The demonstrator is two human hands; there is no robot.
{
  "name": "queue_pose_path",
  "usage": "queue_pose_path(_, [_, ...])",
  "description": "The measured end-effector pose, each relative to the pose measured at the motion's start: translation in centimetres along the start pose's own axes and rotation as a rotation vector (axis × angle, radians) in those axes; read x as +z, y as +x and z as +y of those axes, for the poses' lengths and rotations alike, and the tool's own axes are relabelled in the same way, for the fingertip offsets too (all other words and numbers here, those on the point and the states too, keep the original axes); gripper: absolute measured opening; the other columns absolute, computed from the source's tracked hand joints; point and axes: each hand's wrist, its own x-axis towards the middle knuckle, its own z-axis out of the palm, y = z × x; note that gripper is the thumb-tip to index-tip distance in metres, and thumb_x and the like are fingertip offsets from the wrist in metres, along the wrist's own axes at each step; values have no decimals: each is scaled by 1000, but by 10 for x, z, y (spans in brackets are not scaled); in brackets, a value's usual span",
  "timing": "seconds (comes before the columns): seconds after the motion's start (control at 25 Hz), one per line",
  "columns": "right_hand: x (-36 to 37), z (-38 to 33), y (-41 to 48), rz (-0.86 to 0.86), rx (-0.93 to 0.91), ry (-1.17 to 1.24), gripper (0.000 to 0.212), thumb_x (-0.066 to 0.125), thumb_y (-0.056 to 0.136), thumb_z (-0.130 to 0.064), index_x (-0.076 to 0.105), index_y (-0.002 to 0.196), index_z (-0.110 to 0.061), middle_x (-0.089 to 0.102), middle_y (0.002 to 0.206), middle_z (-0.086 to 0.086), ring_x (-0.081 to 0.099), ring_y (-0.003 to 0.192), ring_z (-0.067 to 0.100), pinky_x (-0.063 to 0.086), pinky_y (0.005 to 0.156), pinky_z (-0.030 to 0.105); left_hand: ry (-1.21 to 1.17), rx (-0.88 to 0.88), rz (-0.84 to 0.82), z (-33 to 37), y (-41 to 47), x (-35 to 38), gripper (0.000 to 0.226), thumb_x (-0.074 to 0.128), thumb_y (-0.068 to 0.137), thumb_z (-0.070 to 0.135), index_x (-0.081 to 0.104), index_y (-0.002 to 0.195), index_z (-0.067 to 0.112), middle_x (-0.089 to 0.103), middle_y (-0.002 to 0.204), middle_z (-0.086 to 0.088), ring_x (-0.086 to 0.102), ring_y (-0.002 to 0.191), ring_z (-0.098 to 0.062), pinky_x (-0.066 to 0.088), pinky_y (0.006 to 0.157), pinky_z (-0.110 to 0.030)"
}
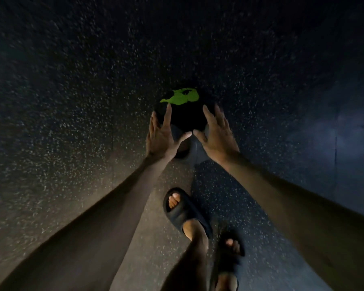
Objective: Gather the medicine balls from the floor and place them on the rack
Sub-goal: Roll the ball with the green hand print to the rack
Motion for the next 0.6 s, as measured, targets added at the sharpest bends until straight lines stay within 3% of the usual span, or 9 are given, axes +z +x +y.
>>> queue_pose_path(0.16, [9, 7, -14, -108, -4, -75, 94, 62, 93, -47, -3, 160, -33, 1, 167, 16, 9, 154, 37, 25, 121, 54, -131, -129, 104, 33, 55, -24, 81, 53, 92, 62, 19, 158, 29, 18, 163, -19, 19, 149, -38, 32, 115, -55])
queue_pose_path(0.28, [12, 3, 3, -60, -17, -100, 100, 64, 94, -42, -13, 158, -32, 0, 168, 15, 2, 155, 33, 20, 123, 53, -145, -77, 172, 38, 79, -31, 74, 52, 96, 55, 25, 157, 22, 22, 161, -20, 22, 147, -38, 33, 114, -54])
queue_pose_path(0.44, [-16, -14, 70, 5, -33, -53, 89, 54, 98, -44, -12, 158, -36, -3, 169, 7, -7, 155, 29, 11, 125, 53, -55, 130, 160, 19, 76, -27, 83, 48, 94, 60, 16, 160, 20, 8, 165, -19, 10, 153, -34, 19, 123, -50])
queue_pose_path(0.6, [-58, -26, 154, -47, -71, -86, 76, 37, 98, -64, -6, 157, -43, 5, 168, 9, 1, 155, 34, 16, 122, 58, 65, 209, 196, 15, 84, -18, 101, 55, 89, 63, 3, 161, 15, -12, 166, -17, -9, 154, -32, 8, 125, -53])
